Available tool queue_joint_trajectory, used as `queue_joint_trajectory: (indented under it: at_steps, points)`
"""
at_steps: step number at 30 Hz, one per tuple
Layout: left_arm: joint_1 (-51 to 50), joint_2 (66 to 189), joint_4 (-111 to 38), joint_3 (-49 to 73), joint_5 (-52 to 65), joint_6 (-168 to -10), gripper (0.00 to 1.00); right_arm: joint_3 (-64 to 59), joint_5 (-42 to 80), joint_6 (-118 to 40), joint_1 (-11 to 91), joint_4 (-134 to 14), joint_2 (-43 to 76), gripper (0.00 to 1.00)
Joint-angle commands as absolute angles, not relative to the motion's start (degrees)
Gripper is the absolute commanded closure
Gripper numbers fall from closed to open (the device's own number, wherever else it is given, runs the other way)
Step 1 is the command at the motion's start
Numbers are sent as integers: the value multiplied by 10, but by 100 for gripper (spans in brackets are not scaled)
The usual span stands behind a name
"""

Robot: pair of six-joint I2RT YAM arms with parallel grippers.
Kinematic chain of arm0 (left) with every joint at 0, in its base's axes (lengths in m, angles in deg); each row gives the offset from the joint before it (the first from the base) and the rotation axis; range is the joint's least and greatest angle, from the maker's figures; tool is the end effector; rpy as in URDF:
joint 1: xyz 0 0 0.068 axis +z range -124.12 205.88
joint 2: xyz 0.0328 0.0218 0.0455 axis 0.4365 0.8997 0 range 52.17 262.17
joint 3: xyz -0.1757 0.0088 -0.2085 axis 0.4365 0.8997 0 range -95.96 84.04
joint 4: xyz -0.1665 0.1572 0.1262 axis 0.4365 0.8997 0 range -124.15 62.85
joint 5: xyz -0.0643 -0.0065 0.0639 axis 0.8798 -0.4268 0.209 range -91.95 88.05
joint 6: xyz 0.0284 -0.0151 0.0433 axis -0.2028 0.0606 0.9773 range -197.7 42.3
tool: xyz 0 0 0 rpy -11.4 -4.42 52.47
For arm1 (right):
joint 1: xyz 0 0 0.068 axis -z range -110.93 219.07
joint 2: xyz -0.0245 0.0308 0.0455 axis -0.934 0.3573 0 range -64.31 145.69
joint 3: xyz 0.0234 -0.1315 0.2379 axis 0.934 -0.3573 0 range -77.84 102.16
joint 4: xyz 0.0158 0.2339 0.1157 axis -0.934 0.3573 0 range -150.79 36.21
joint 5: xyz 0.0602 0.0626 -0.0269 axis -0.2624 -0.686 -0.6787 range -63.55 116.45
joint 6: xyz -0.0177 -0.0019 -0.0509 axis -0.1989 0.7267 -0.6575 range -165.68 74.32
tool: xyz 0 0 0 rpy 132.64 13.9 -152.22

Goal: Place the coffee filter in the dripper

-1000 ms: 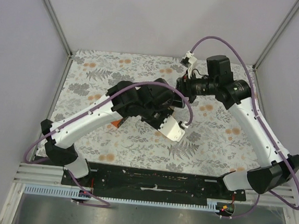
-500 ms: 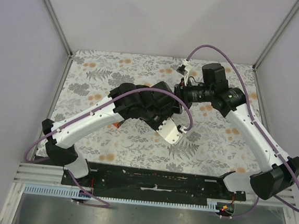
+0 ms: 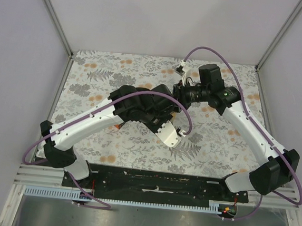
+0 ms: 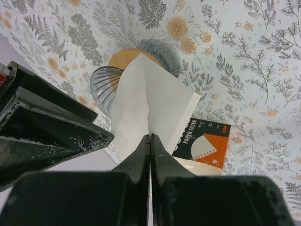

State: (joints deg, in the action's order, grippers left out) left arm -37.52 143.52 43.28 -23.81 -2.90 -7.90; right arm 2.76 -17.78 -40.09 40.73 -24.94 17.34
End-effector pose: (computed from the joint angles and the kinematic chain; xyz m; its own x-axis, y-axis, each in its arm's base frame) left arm 0.1337 -0.2656 0.4087 0.7006 0.6967 -0.1542 0.6747 -0.5764 0.4610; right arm 0.2587 0.1677 0.3705 -0.6068 -0.2480 -0.7552 -0.7757 0.3920 0.4946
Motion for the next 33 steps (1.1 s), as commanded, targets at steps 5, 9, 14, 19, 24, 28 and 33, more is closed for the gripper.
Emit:
queue_joint_trajectory:
  at_steps: [5,9,14,19,24,28,33]
  points:
    - [-378,1416,411,-230,-45,-57,98,6,-270,-411,401,-284,150,39]
    - [-378,1409,413,-222,-43,-62,98,-1,-267,-420,401,-290,121,36]
    - [-378,1405,410,-223,-38,-65,98,0,-243,-413,401,-290,121,41]
    - [-378,1402,407,-224,-33,-69,98,3,-229,-402,398,-292,129,46]
    - [-378,1407,407,-233,-26,-71,98,3,-207,-406,392,-291,126,47]
    - [-379,1410,407,-240,-23,-73,98,1,-199,-412,391,-283,131,48]
    - [-379,1415,406,-248,-25,-72,98,-8,-194,-417,388,-283,137,50]
